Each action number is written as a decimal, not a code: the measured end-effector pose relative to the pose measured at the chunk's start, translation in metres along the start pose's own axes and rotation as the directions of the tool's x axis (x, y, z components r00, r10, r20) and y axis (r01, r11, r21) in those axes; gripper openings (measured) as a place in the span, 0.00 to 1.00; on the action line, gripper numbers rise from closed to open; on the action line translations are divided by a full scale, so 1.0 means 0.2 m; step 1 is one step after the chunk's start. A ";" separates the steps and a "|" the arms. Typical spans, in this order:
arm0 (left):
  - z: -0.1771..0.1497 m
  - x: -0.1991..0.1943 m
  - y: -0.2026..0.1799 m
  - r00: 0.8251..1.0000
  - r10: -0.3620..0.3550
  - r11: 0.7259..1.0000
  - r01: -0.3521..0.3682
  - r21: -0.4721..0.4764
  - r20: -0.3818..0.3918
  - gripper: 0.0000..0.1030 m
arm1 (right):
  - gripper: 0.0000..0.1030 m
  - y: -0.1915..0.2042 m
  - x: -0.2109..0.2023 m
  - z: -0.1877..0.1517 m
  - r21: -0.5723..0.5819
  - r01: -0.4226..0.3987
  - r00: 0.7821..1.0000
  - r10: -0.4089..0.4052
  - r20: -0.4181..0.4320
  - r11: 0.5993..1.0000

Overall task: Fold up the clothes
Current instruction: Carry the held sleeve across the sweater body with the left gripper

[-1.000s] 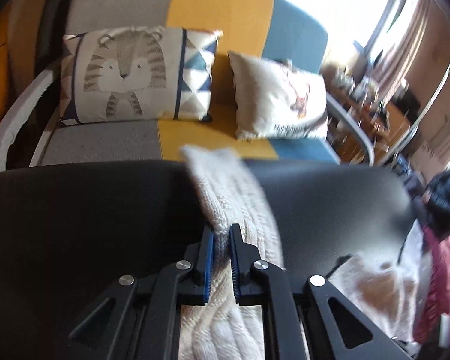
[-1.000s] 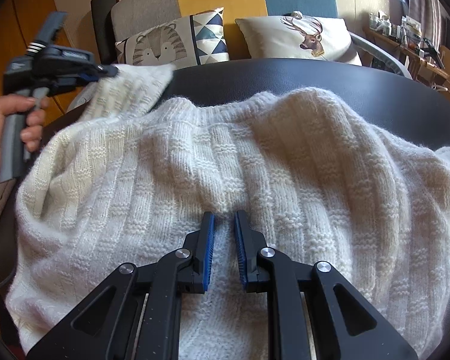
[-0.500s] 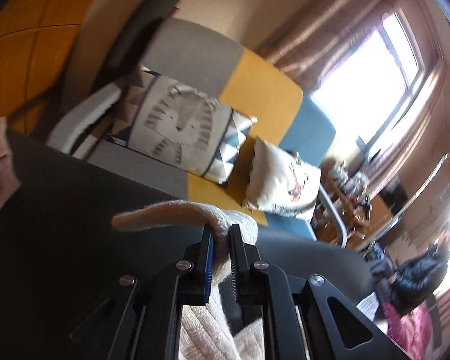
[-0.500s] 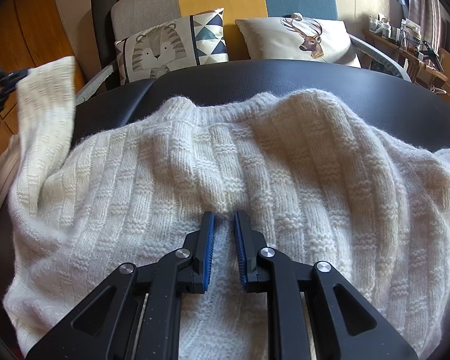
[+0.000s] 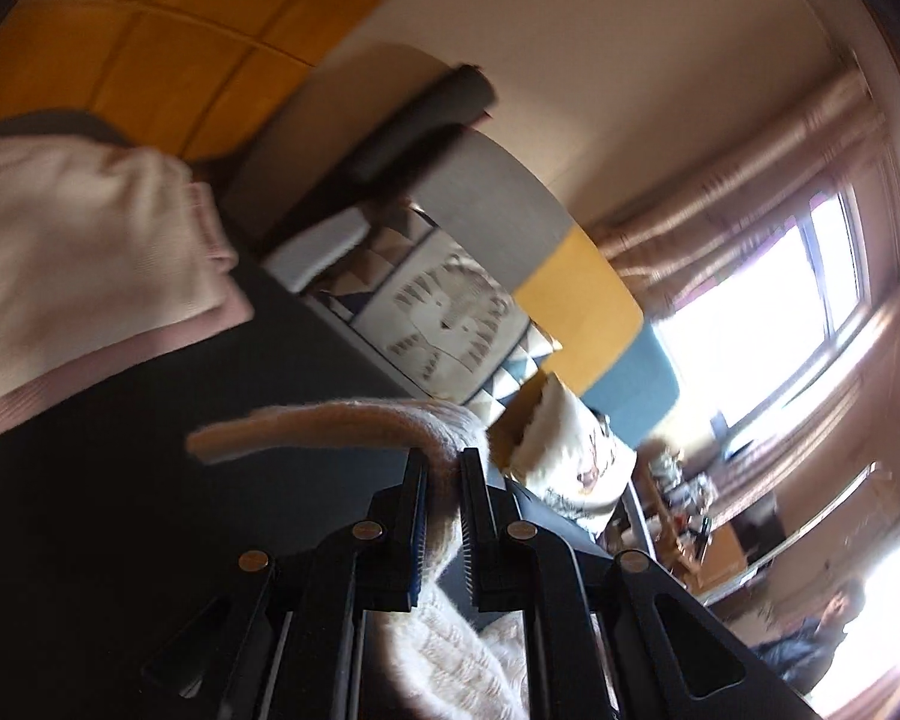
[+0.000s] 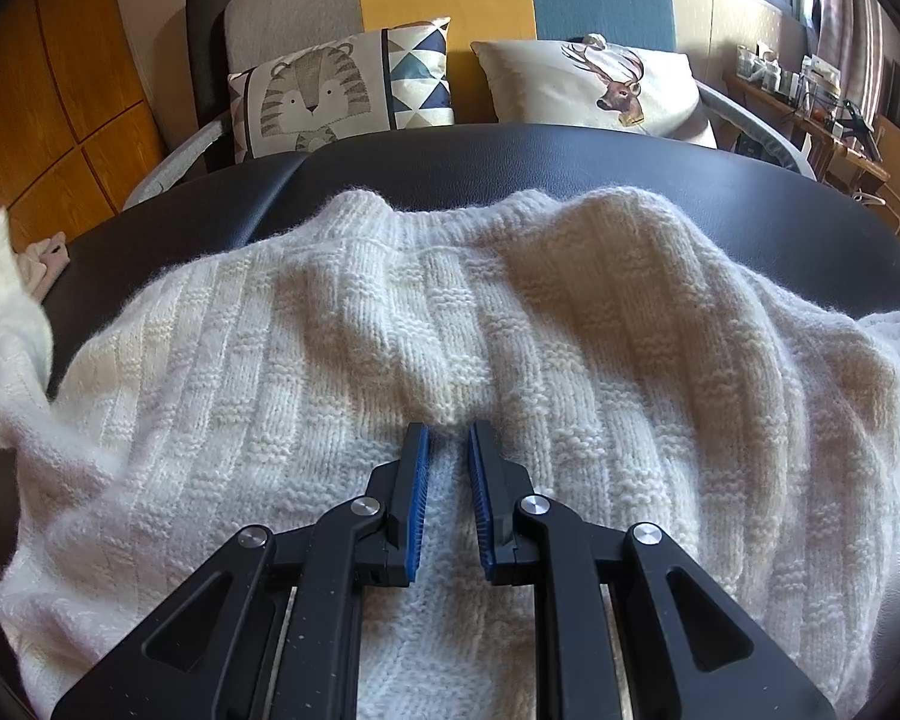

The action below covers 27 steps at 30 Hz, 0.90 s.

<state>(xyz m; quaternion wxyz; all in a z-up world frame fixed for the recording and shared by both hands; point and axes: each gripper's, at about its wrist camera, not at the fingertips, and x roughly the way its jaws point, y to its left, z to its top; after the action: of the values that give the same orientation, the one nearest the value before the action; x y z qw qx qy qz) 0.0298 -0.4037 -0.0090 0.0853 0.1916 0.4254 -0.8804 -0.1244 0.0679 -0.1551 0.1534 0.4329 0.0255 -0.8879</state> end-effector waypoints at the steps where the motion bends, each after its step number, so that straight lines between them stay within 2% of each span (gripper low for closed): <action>1: -0.02 -0.04 0.03 1.000 0.004 1.000 -0.004 -0.006 0.002 0.09 | 0.15 0.00 0.00 0.00 -0.002 0.003 1.000 -0.003 0.000 1.000; 9: -0.19 -0.25 0.24 1.000 0.026 0.996 -0.025 -0.080 0.011 0.09 | 0.15 0.02 0.00 -0.01 -0.021 0.025 1.000 -0.025 0.001 0.999; 15: -0.32 -0.41 0.37 0.998 0.061 0.993 -0.060 -0.097 0.012 0.09 | 0.15 0.02 -0.01 -0.01 -0.027 0.033 0.999 -0.033 0.002 0.999; 22: -0.46 -0.49 0.56 0.991 0.128 0.981 -0.132 -0.144 -0.042 0.08 | 0.15 0.03 -0.01 -0.01 -0.037 0.044 0.999 -0.044 0.004 0.998; 27: -0.48 -0.51 0.71 0.981 0.183 0.960 -0.191 -0.207 -0.058 0.02 | 0.15 0.02 -0.02 0.02 -0.045 0.029 0.999 -0.030 -0.022 0.999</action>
<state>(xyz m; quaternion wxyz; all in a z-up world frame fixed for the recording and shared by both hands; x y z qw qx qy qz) 0.1929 -0.4180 -0.1230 0.1798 0.2374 0.4981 -0.8144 -0.1240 0.0642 -0.1501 0.1497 0.4391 0.0533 -0.8843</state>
